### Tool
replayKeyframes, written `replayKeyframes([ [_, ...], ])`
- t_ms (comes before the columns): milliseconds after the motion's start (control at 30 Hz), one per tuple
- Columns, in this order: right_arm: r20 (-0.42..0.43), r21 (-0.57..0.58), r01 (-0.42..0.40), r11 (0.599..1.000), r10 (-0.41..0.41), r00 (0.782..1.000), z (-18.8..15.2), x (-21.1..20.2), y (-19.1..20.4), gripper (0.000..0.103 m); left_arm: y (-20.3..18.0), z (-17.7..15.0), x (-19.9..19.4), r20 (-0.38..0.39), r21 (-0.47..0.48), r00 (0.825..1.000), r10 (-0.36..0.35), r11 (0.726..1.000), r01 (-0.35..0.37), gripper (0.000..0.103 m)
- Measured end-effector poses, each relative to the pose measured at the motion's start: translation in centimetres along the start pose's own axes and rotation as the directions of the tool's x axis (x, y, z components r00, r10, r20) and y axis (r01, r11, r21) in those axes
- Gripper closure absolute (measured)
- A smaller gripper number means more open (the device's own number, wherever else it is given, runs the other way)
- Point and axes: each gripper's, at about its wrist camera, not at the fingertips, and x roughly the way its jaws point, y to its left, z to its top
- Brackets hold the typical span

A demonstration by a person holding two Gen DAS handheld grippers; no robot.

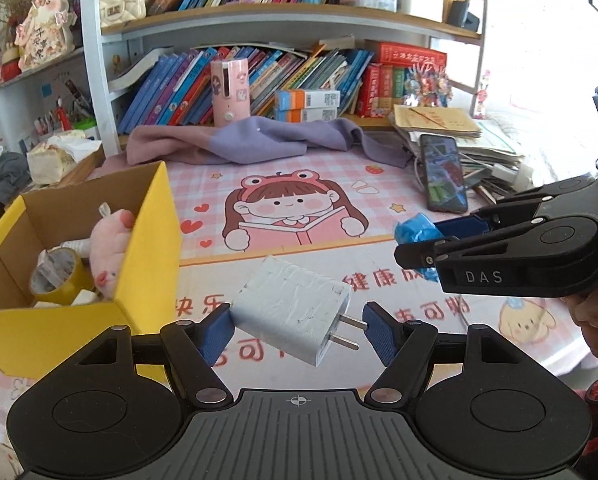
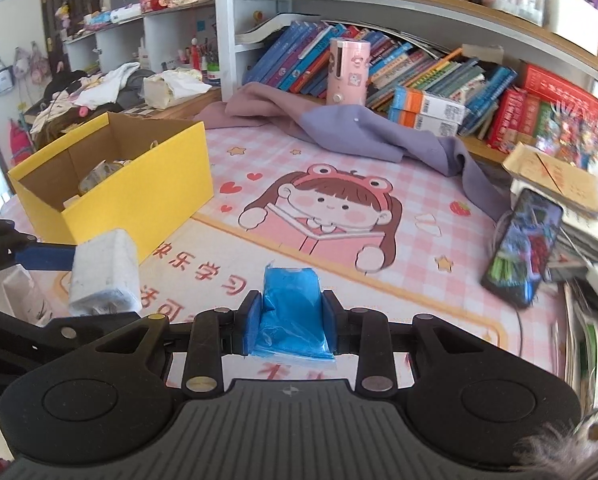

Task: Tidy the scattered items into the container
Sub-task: 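Lift the charger plug and blue bag and carry them toward the yellow box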

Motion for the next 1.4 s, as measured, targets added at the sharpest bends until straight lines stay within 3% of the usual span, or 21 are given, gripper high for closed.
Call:
replayKeyframes([
  [533, 0.035, 0.076, 0.116, 0.99, -0.119, 0.992, -4.8, -6.7, 8.3, 0.073, 4.5, -5.5, -8.1, 0.036, 0.014, 0.999, -0.037, 0.999, 0.037, 0.032],
  [833, 0.025, 0.076, 0.082, 0.994, -0.084, 0.996, -6.4, -7.9, 13.5, 0.073, 7.0, -8.1, -11.2, 0.037, 0.008, 0.999, -0.026, 1.0, 0.025, 0.032],
  [1400, 0.027, -0.035, -0.008, 0.999, 0.009, 1.0, -5.2, -6.8, 20.0, 0.073, 11.3, -10.0, -13.6, 0.03, -0.044, 0.997, 0.066, 0.997, -0.065, 0.032],
])
